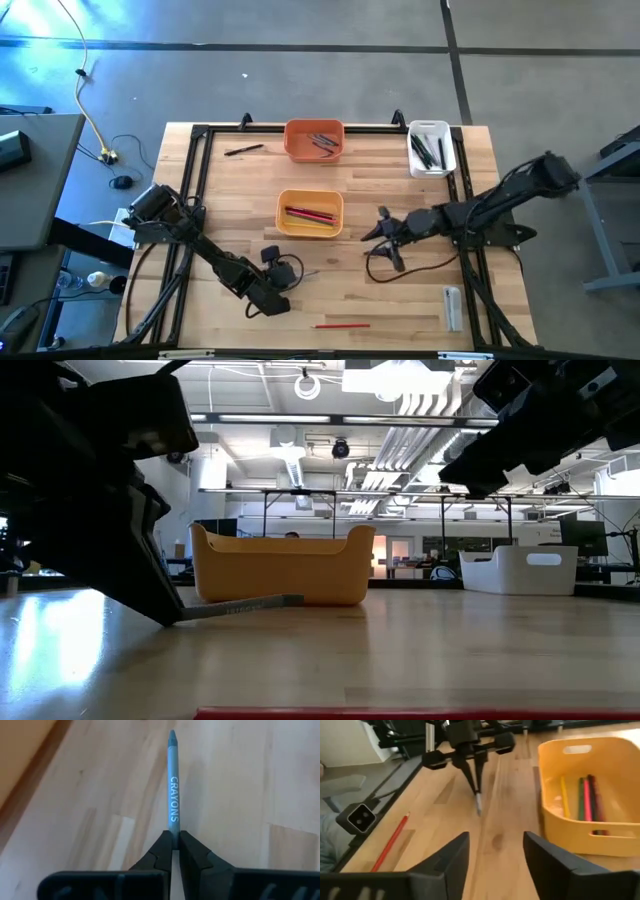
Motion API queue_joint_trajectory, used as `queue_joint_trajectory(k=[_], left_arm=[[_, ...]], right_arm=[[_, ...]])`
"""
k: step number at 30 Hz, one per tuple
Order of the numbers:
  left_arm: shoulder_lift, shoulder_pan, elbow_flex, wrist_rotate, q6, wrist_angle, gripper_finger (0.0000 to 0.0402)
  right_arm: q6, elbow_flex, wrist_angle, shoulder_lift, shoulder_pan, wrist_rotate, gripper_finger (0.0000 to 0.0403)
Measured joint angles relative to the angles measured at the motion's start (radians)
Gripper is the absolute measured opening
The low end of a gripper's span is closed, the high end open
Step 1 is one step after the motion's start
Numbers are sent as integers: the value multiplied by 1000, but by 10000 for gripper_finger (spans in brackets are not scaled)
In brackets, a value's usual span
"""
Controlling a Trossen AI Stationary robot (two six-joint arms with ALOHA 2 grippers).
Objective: Sort crayons/erasers/pens/pencils in bins
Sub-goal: Put the gray crayon into the orange bin
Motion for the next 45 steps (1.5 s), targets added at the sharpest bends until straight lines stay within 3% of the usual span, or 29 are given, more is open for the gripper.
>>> queue_joint_trajectory(k=[4,11,20,45], left_arm=[[2,1,-2,-32,2,17,0],[9,3,-1,-92,1,54,0],[86,4,2,-118,26,175,0],[101,34,0,-103,108,274,0]], right_arm=[[25,0,101,97,24,0,198],[37,6,270,271,47,-1,204],[49,117,262,426,52,-35,205],[-72,386,194,722,46,-62,204]])
